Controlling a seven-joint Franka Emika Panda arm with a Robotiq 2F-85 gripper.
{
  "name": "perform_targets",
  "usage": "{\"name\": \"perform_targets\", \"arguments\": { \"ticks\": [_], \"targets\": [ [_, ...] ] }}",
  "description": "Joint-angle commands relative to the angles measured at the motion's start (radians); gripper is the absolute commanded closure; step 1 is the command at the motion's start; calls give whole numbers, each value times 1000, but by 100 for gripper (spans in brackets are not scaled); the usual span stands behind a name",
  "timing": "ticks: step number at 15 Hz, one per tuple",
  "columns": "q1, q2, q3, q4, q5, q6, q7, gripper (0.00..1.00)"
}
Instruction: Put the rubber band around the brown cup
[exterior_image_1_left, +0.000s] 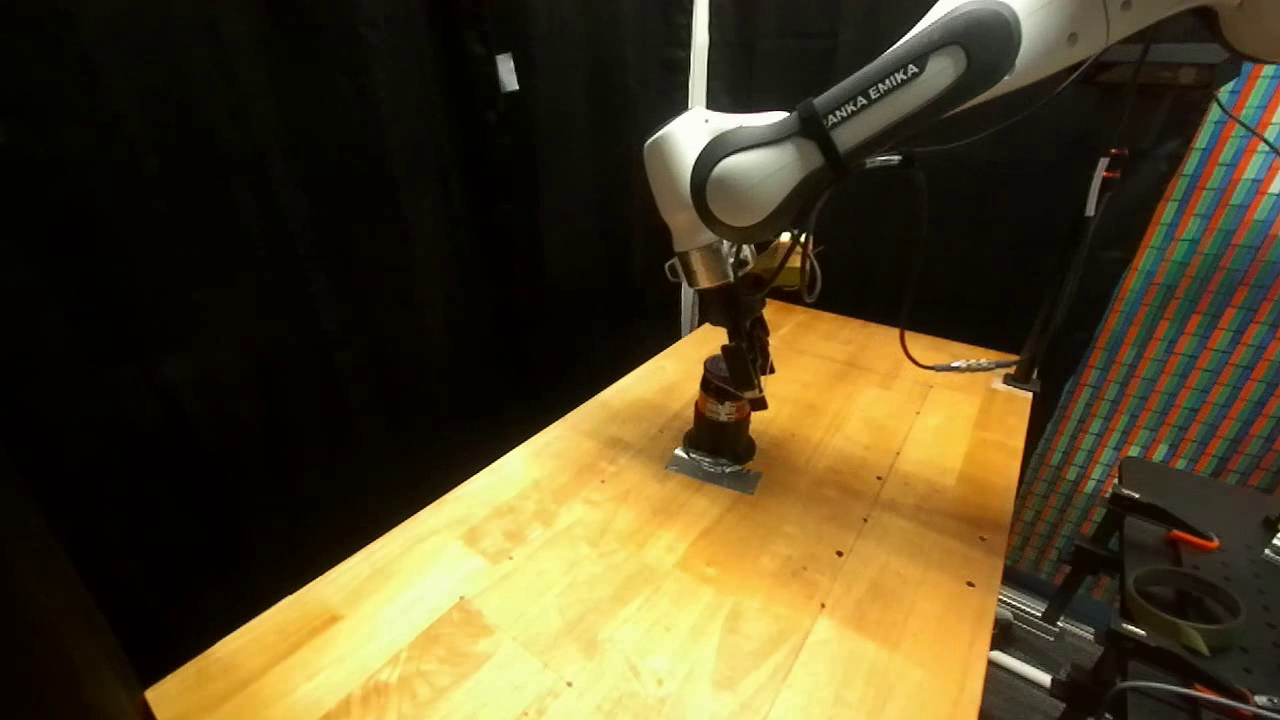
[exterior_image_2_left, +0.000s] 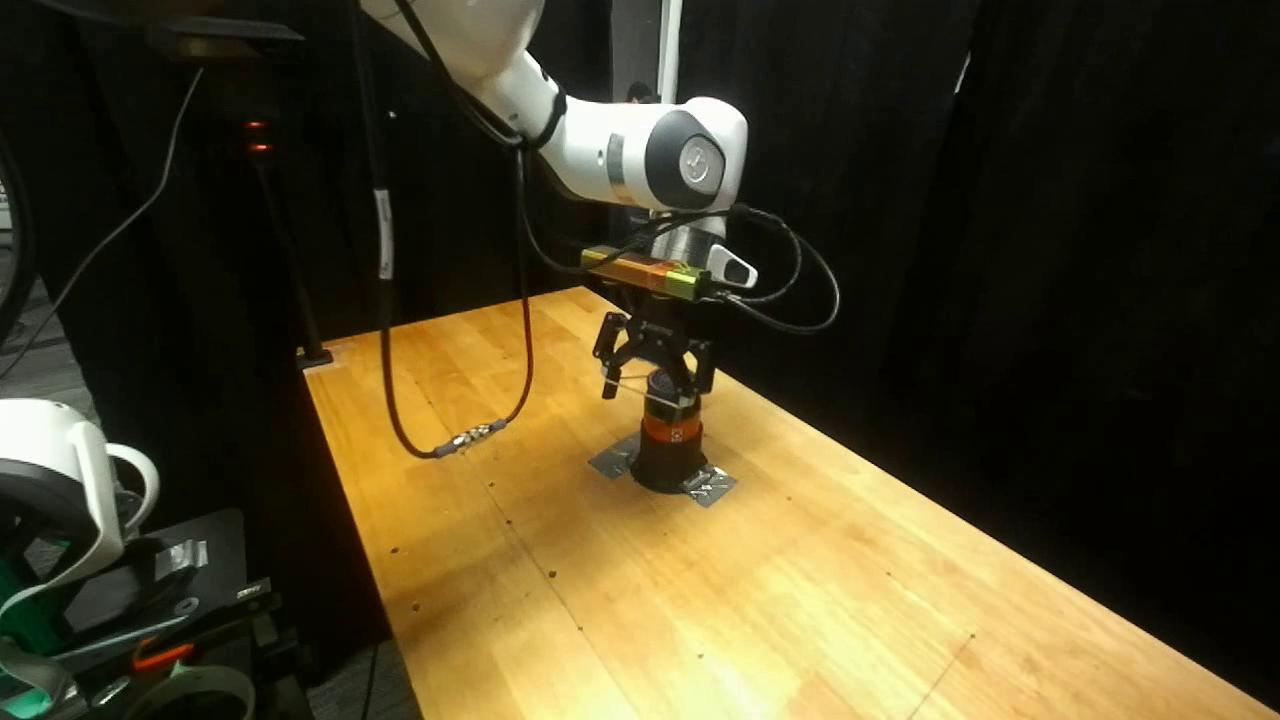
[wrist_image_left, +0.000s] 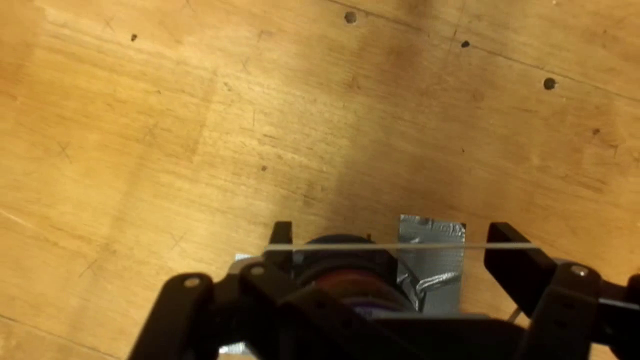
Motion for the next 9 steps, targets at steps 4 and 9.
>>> {"name": "perform_targets", "arguments": {
  "ticks": [4,9],
  "targets": [
    [14,-232,-5,-375,-91,236,31,0],
    [28,-335,-36,-617,-229,631,155,0]
  ]
}}
